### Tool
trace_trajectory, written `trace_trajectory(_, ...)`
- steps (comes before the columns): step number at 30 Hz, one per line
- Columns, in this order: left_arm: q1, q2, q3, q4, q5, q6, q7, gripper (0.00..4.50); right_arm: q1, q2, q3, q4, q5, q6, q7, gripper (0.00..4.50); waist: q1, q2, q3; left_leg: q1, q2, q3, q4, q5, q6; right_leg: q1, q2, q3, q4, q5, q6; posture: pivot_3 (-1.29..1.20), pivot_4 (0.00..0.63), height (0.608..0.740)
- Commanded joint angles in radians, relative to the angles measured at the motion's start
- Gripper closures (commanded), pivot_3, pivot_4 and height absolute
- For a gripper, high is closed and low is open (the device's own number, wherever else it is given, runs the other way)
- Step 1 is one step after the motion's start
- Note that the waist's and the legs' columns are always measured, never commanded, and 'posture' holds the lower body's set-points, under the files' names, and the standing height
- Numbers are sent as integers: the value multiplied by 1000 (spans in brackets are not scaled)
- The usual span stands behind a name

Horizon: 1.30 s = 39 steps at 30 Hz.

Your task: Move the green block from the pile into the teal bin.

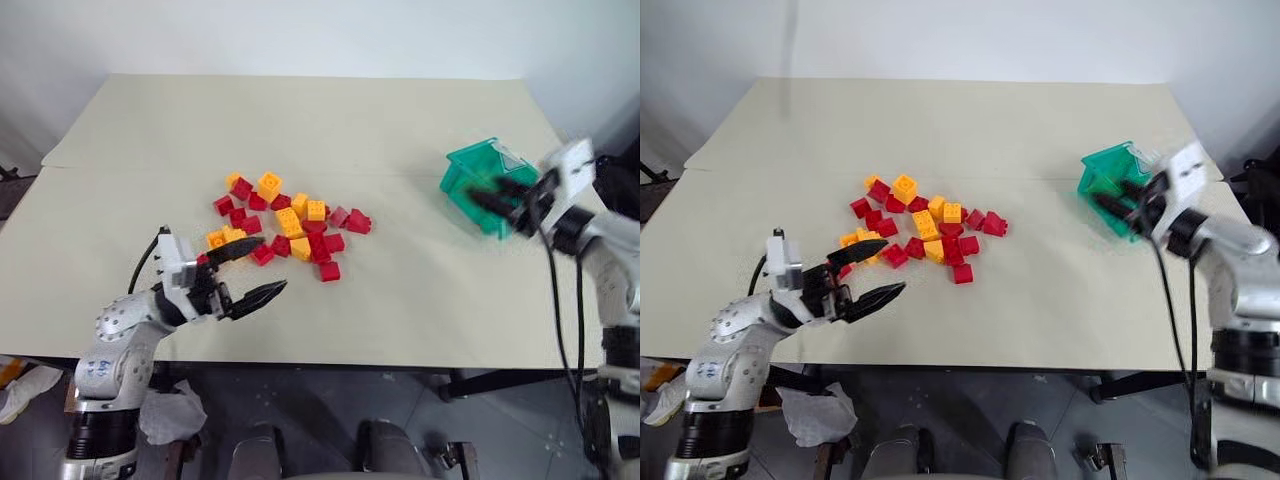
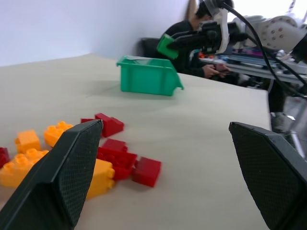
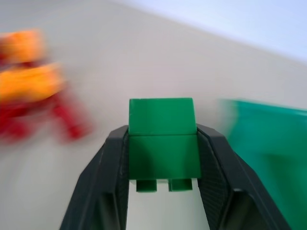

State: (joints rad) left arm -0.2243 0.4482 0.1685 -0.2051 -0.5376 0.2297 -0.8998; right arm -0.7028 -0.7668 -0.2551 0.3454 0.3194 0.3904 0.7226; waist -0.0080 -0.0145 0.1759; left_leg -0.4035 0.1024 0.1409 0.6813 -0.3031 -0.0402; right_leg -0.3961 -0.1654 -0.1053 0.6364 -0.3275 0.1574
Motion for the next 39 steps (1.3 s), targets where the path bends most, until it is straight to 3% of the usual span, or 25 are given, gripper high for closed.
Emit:
trace_trajectory(1,-25,-26,-7,16,36,-36,67,0,-106,-8,24,190,-87,-121,-59,3015,-7,0,0,0,0,0,-1,0,0,0,0,0,0,0,0,0,150,740)
trace_trajectory(7,-35,-30,-33,24,36,-44,60,0,-285,25,79,522,-175,-257,-90,3015,-26,1,0,0,0,1,-4,0,0,-1,0,0,-1,0,0,0,150,740)
trace_trajectory(11,-42,-23,-30,31,40,-53,57,0,-342,30,82,641,-192,-315,-99,1672,-24,1,0,0,0,2,-4,0,0,-1,0,0,-2,0,0,0,150,740)
trace_trajectory(16,-32,4,-4,50,40,-73,46,0,-341,12,64,643,-176,-415,-53,34,-23,1,1,0,0,2,-4,0,0,-1,0,0,-2,0,0,0,150,740)
trace_trajectory(22,5,95,49,116,55,-125,-5,0,-188,0,22,439,-64,-495,187,34,-22,2,1,0,0,1,-4,0,0,-1,0,0,-2,0,0,0,150,740)
trace_trajectory(27,95,200,102,171,83,-189,-81,0,161,20,-25,-51,168,-409,415,34,-18,2,1,0,0,2,-7,0,0,-1,0,0,-4,0,0,0,150,740)
trace_trajectory(34,182,251,165,238,109,-257,-81,0,611,-14,-8,-471,210,-378,517,34,-8,2,1,1,0,2,-8,0,0,0,0,0,-8,0,1,0,150,740)
trace_trajectory(39,195,233,172,245,146,-313,-33,0,765,34,-31,-510,199,-413,474,34,2,1,0,1,0,3,-7,0,0,0,0,0,-8,0,0,0,150,740)
